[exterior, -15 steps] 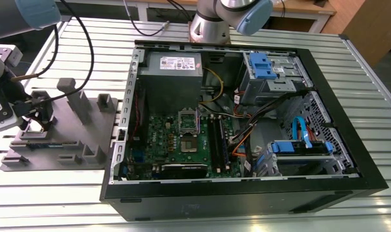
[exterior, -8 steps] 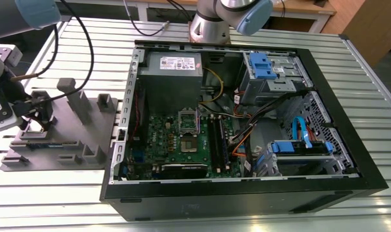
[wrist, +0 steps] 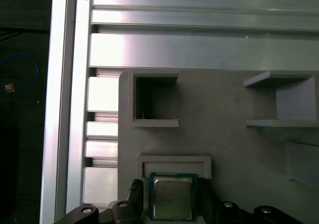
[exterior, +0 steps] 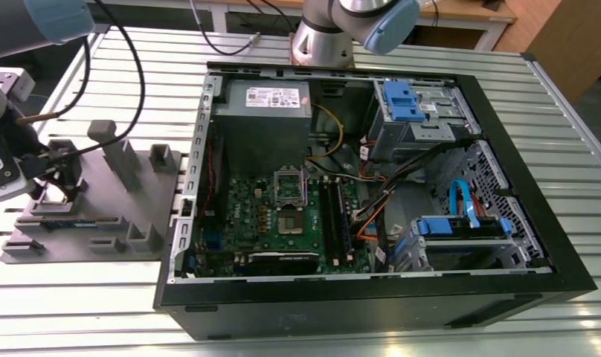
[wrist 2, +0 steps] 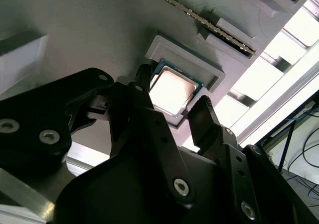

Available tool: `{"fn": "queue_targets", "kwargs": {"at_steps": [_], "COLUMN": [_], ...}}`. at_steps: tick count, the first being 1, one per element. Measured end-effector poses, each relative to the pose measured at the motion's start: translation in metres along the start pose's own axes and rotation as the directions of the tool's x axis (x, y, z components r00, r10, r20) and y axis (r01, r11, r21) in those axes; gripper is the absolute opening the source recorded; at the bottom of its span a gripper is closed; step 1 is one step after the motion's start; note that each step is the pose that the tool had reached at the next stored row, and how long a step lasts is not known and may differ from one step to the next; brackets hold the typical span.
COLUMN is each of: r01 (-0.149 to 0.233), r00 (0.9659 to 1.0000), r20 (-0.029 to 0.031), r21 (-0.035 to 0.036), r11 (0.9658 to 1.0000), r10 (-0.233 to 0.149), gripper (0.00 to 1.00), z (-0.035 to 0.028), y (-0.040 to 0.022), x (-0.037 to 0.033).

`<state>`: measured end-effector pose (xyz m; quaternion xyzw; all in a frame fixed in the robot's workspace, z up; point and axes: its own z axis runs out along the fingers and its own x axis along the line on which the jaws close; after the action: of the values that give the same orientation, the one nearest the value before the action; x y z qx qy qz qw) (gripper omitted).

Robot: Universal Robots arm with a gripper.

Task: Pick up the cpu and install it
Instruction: 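Pick up the cpu and move it towards the insertion slot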

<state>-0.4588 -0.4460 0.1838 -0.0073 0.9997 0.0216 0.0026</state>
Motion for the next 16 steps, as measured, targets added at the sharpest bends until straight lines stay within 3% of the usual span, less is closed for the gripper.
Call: {"fn": "queue_targets", "kwargs": {"at_steps": [16], "r01": [0.0], "r00": [1.0], "r20": [0.0], "r21": [-0.0001], "r11": [1.0], "r10": [0.0], "gripper": [0.56], "z": [-0.0022], "y": [0.0002], "x": [-0.0003]}}
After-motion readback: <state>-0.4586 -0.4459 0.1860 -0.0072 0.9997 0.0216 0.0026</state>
